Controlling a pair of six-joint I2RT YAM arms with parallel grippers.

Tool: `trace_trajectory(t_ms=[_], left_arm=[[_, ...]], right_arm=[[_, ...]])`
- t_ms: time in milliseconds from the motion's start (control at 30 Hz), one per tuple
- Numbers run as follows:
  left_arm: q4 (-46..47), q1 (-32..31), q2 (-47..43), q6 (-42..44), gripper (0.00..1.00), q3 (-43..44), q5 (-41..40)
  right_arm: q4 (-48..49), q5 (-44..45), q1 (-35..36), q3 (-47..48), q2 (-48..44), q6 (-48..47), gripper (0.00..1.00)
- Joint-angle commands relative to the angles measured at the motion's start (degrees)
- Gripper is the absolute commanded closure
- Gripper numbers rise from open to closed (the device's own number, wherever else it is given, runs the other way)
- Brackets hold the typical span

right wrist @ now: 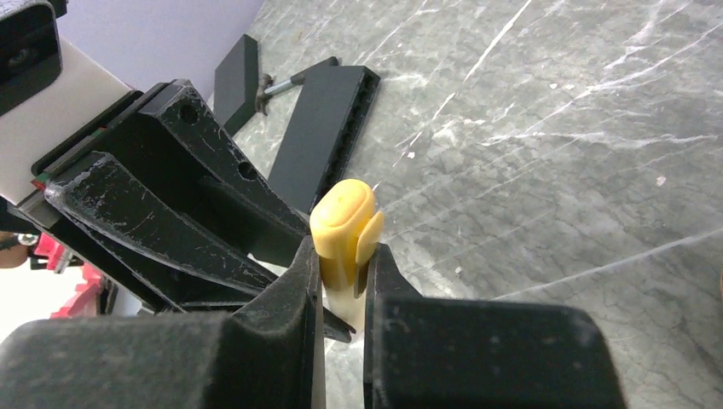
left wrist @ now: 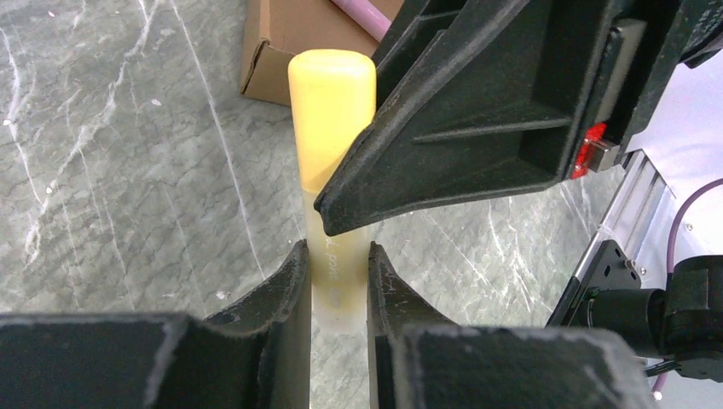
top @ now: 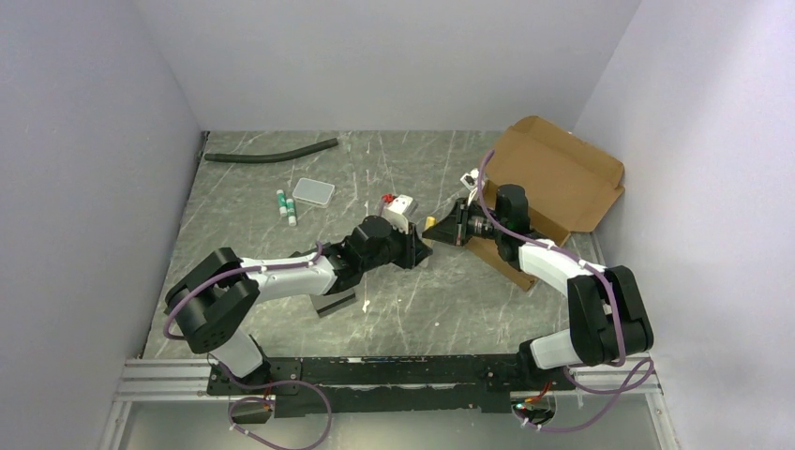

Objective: Fold the paper box

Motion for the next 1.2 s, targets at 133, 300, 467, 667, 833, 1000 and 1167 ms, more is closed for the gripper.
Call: trace_trajectory(t_ms=[133, 300, 467, 667, 833, 1000, 1167], left_arm=[[0.6, -0.7, -2.3, -0.3, 0.47, 1.2, -1.3], [-3.7, -0.7, -6.7, 2.4, 0.25, 0.0, -2.9], [-8.9, -0.6, -12.1, 6.1, 0.18, -1.2, -6.8], [-22.3, -0.1, -18.8, 9.4, 0.0, -0.9, -17.1], [-30.1, 5.0, -23.7, 7.9, 0.01, -2.0, -17.4], [-33.1, 10.7, -29.2, 5.2, 0.0, -4.9, -15.6], [-36.0, 13.2, -33.2, 3.5, 0.01, -6.9, -17.5]], right_arm=[[-1.7, 0.5, 0.4, 3.6, -2.3, -4.0, 1.0], [-5.2, -0.3, -1.0, 5.7, -3.2, -7.6, 1.0], [-10.9, -1.0, -2.9, 8.7, -3.7, -12.9, 1.0], [-22.0, 3.2, -7.0, 13.5, -5.6, -25.0, 1.0], [-26.5, 9.9, -10.6, 15.0, -7.6, -32.0, 1.0], [-29.0, 18.9, -12.3, 16.3, -7.1, -35.7, 1.0], [-30.9, 27.4, -12.8, 17.7, -5.1, -39.1, 0.99]])
